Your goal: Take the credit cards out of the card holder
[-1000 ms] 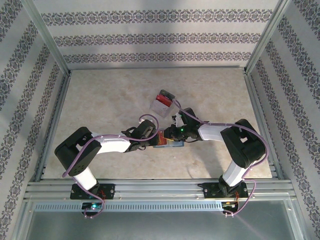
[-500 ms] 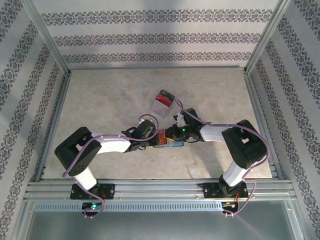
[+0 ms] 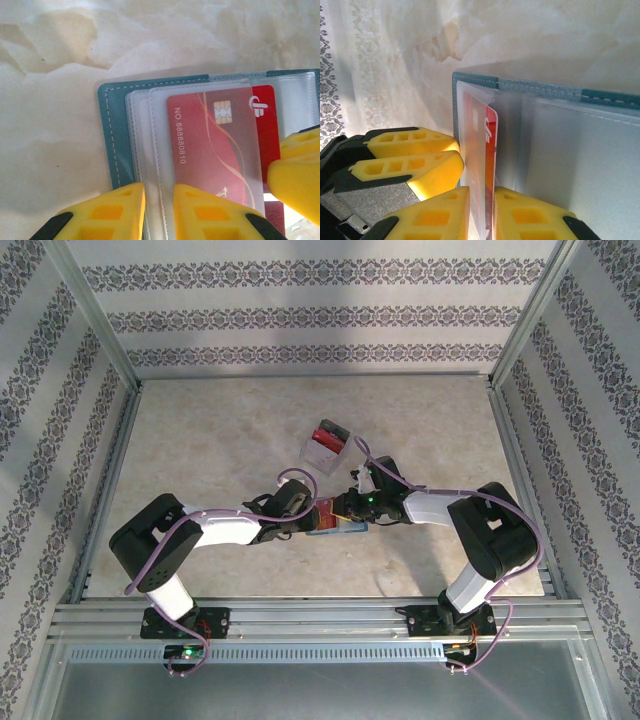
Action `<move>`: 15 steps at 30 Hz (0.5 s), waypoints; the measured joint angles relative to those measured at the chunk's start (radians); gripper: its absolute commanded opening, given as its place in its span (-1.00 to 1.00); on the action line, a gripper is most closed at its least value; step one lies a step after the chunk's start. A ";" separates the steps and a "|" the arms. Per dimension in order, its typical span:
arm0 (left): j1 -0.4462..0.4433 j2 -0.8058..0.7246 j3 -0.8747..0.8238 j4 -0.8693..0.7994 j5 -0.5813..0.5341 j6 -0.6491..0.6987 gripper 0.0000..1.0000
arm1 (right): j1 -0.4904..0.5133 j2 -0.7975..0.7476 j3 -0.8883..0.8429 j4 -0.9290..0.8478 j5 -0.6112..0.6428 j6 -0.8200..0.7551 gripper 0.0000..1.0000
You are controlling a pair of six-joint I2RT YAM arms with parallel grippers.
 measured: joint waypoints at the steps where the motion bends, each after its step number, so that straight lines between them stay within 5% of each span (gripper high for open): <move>1: 0.000 0.000 0.000 0.000 0.000 0.000 -0.55 | 0.000 0.000 -0.001 0.000 0.000 0.000 -0.61; 15: 0.000 -0.002 0.011 -0.001 0.019 0.023 -0.39 | 0.000 0.000 -0.006 0.000 0.001 0.000 -0.71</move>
